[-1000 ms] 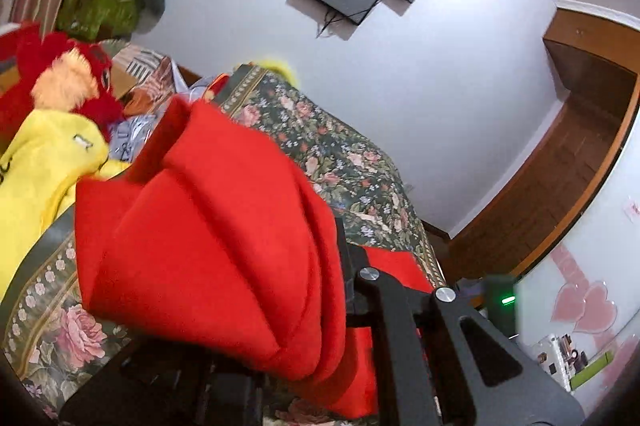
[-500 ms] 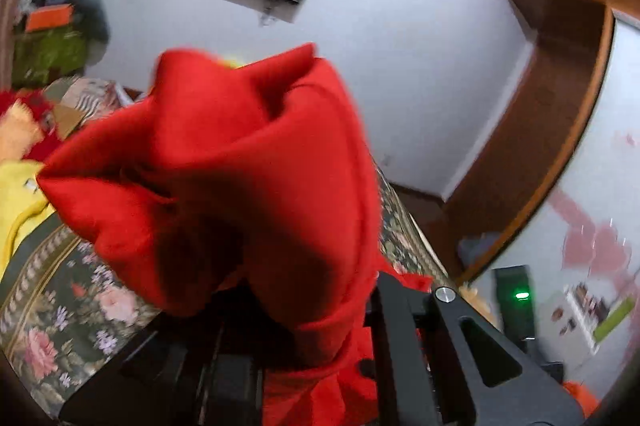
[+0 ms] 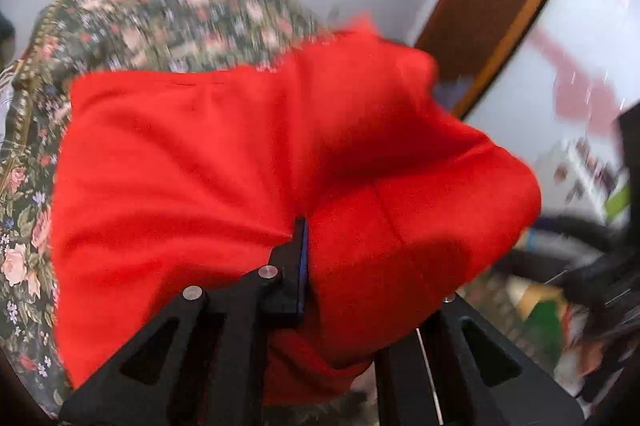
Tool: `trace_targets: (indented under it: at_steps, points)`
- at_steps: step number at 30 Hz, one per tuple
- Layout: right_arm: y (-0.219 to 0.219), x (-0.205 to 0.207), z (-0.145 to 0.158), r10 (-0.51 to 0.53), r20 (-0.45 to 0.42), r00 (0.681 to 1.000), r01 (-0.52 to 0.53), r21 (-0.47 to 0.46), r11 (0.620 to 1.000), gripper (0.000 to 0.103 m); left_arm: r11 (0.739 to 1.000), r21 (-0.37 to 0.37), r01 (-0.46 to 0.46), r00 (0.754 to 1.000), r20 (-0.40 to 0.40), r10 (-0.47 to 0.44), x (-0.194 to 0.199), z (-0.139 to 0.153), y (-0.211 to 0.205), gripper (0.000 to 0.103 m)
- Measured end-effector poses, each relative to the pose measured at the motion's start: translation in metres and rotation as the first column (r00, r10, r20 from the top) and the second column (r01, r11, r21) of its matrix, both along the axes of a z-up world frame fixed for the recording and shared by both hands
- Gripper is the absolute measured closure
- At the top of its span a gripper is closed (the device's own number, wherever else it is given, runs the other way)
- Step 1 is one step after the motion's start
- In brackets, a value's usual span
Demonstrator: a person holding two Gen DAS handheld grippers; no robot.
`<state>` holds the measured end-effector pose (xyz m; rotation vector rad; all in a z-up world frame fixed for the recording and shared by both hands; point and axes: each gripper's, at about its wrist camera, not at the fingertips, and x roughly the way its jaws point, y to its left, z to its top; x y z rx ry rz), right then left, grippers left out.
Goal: Fold large clothes
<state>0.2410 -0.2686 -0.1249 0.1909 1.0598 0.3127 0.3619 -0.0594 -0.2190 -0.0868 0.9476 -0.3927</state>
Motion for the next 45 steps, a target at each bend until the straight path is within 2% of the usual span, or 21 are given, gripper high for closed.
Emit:
trace_targets:
  at_steps: [1, 3, 5, 7, 10, 13, 14, 16, 18, 22, 25, 27, 30, 34, 37, 38, 40, 42, 45]
  points:
    - [-0.004, -0.004, 0.000, -0.005, 0.000, 1.000, 0.005, 0.003, 1.000, 0.013, 0.999, 0.048, 0.024, 1.000, -0.015, -0.023, -0.001, -0.008, -0.004, 0.095]
    - [-0.010, -0.009, 0.000, -0.010, 0.000, 1.000, 0.010, 0.004, 1.000, 0.013, 0.995, 0.088, 0.040, 0.999, -0.011, -0.039, -0.005, -0.012, -0.005, 0.095]
    - [-0.016, -0.012, 0.000, -0.016, 0.001, 1.000, 0.016, 0.008, 1.000, 0.013, 0.994, 0.089, 0.059, 0.998, -0.023, -0.057, -0.011, -0.013, -0.004, 0.095]
    - [-0.019, -0.014, 0.001, -0.019, 0.000, 1.000, 0.019, 0.015, 1.000, 0.013, 0.996, 0.055, 0.064, 0.997, -0.049, -0.061, -0.014, -0.011, 0.006, 0.094]
    - [-0.020, -0.016, 0.005, -0.026, 0.012, 1.000, 0.026, 0.030, 0.999, 0.013, 0.998, 0.008, 0.061, 0.994, -0.088, -0.060, -0.032, -0.014, 0.006, 0.080]
    - [-0.018, -0.018, 0.011, -0.025, 0.027, 0.999, 0.024, 0.039, 0.999, 0.013, 0.995, -0.072, 0.065, 0.986, -0.147, -0.076, -0.038, -0.010, 0.010, 0.048]
    - [-0.016, -0.018, 0.014, -0.021, 0.036, 0.999, 0.020, 0.039, 0.999, 0.013, 0.995, -0.085, 0.059, 0.986, -0.153, -0.072, -0.043, -0.008, 0.010, 0.041]
    - [-0.012, -0.019, 0.019, -0.015, 0.048, 0.999, 0.013, 0.045, 0.999, 0.013, 0.996, -0.072, 0.042, 0.987, -0.155, -0.053, -0.052, -0.001, 0.009, 0.036]
    - [-0.006, -0.020, 0.025, -0.002, 0.063, 0.998, -0.001, 0.054, 0.999, 0.013, 0.997, -0.059, 0.047, 0.987, -0.152, -0.055, -0.059, 0.007, 0.009, 0.036]
    - [0.009, -0.021, 0.033, 0.031, 0.095, 0.995, -0.037, 0.063, 0.997, 0.013, 0.996, -0.085, 0.025, 0.991, -0.130, -0.036, -0.070, 0.028, 0.023, 0.033]
    - [0.027, -0.018, 0.035, 0.074, 0.111, 0.991, -0.081, 0.063, 0.995, 0.013, 0.992, -0.124, -0.028, 0.993, -0.113, 0.013, -0.072, 0.041, 0.044, 0.025]
    - [0.038, -0.015, 0.032, 0.096, 0.110, 0.989, -0.103, 0.053, 0.993, 0.013, 0.989, -0.126, -0.082, 0.994, -0.083, 0.072, -0.078, 0.049, 0.061, 0.012]
    - [0.054, -0.009, 0.015, 0.125, 0.073, 0.990, -0.128, 0.037, 0.991, 0.013, 0.983, -0.076, -0.166, 0.986, -0.042, 0.163, -0.078, 0.046, 0.084, 0.008]
    - [0.064, -0.003, -0.018, 0.151, -0.012, 0.988, -0.151, 0.009, 0.989, 0.013, 0.968, 0.032, -0.247, 0.966, -0.074, 0.249, -0.071, 0.019, 0.103, 0.008]
    - [0.057, 0.001, -0.043, 0.141, -0.066, 0.988, -0.143, -0.038, 0.989, 0.013, 0.961, 0.088, -0.261, 0.959, -0.088, 0.268, -0.074, -0.004, 0.112, 0.007]
    - [0.051, 0.004, -0.054, 0.121, -0.093, 0.988, -0.126, -0.045, 0.991, 0.013, 0.961, 0.092, -0.260, 0.959, -0.093, 0.268, -0.075, -0.010, 0.113, 0.003]
    - [0.037, 0.007, -0.068, 0.084, -0.143, 0.986, -0.090, -0.038, 0.995, 0.013, 0.962, 0.096, -0.256, 0.957, -0.112, 0.266, -0.076, -0.021, 0.115, 0.002]
    - [0.026, 0.009, -0.075, 0.069, -0.177, 0.982, -0.072, -0.011, 0.997, 0.013, 0.966, 0.091, -0.244, 0.957, -0.136, 0.255, -0.079, -0.029, 0.118, 0.002]
    - [0.010, 0.011, -0.067, 0.035, -0.158, 0.987, -0.039, -0.023, 0.999, 0.013, 0.963, 0.136, -0.234, 0.954, -0.160, 0.255, -0.081, -0.035, 0.123, 0.002]
